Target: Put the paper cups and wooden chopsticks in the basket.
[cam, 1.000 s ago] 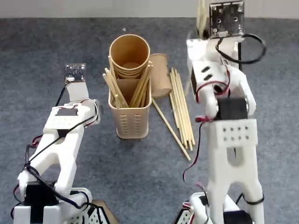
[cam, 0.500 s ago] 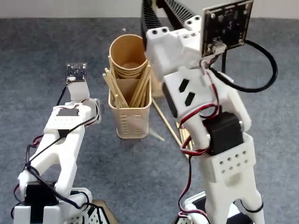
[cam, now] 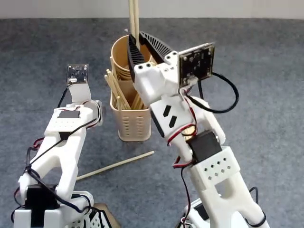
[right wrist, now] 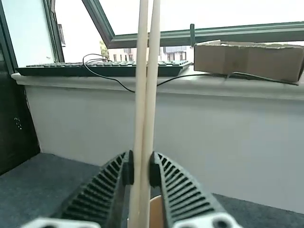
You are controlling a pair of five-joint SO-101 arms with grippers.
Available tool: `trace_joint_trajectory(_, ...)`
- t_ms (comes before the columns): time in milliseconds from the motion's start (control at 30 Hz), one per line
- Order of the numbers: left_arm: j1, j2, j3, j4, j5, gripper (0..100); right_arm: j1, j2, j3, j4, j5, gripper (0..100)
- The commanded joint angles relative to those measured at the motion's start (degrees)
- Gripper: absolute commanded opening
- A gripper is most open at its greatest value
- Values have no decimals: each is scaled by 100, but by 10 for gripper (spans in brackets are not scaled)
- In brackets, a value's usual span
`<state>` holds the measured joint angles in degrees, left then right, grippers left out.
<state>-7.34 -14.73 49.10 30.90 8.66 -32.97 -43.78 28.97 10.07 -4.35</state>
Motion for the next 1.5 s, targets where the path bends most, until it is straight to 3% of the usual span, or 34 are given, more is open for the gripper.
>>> trace_joint_trajectory(0,40,-154,-22,-97,-53,200,-48,-207,4,-127,-53,43)
trace_joint_trajectory(167,40,-154,-22,-97,-53,200,-40,-207,22,-145,-62,172)
trace_joint_trajectory(400,40,-154,-22,-97,-53,200,22,-251,-22,-4,-26,173)
trace_joint_trajectory(533,40,-154,-22,-97,-53,200,505,-224,-655,1464,431,173)
trace_joint_trajectory(700,40,-154,-22,-97,-53,200,1604,470,-2475,4224,809,173)
trace_joint_trajectory(867,40,-154,-22,-97,-53,200,2290,1886,-2835,5393,1037,173)
trace_joint_trajectory(967,40,-154,-22,-88,-53,200,2325,2730,-2352,5288,1160,173)
trace_joint_trajectory(1167,40,-154,-22,-88,-53,200,2290,3758,-1270,4092,1169,173)
trace_joint_trajectory(1467,40,-163,-22,-88,-53,200,2299,4989,-1042,3292,1213,173)
